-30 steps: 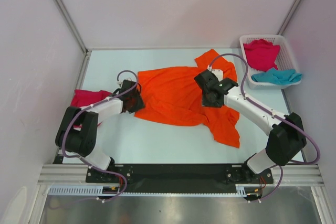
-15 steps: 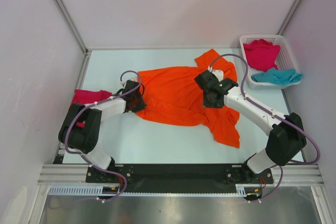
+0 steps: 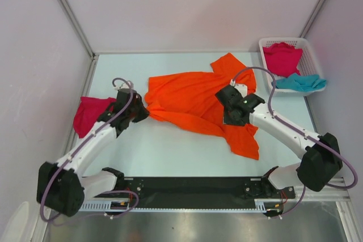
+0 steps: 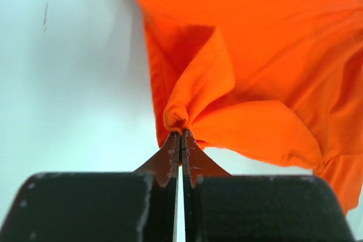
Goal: Fold and stack the t-shirts
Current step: Grap the side of the flattened tshirt closest away from the robot with both arms
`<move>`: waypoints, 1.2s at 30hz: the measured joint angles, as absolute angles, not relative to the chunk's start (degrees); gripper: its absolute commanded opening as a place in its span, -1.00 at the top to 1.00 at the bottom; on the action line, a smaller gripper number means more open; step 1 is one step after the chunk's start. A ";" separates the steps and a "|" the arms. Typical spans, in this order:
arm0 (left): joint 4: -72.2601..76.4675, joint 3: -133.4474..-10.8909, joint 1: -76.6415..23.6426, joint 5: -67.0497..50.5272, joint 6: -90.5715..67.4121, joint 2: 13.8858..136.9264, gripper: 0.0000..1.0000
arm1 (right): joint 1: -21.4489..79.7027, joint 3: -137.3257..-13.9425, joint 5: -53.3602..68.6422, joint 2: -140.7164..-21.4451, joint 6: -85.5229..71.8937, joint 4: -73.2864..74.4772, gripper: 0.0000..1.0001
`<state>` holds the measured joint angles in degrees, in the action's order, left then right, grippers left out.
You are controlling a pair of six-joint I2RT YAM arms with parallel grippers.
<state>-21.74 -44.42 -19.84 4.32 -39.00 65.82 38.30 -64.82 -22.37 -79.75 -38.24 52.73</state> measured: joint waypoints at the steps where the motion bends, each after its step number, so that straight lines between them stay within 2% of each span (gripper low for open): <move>1: -22.59 -43.09 -19.86 4.25 -39.00 63.40 0.95 | 38.50 -64.42 -22.37 -78.89 -38.68 53.01 0.05; 5: -26.46 -37.52 -19.88 3.88 -39.11 56.16 0.94 | 39.09 -63.11 -22.46 -75.53 -40.14 54.63 -0.07; 10: -31.29 -32.34 -19.92 3.18 -40.10 49.93 0.94 | 39.92 -60.82 -22.46 -71.61 -43.24 57.80 -0.08; 19: -34.17 -31.51 -19.92 1.91 -41.06 46.26 0.93 | 41.45 -53.23 -21.34 -67.26 -49.60 61.65 -0.08; 36: -41.60 -32.53 -19.92 1.39 -49.04 38.54 0.88 | 41.78 -52.51 -24.95 -61.49 -58.50 71.33 -0.10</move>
<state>-41.60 -32.53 -19.92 1.39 -49.04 38.54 41.78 -52.51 -24.95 -61.49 -58.50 71.33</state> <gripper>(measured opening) 0.057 0.545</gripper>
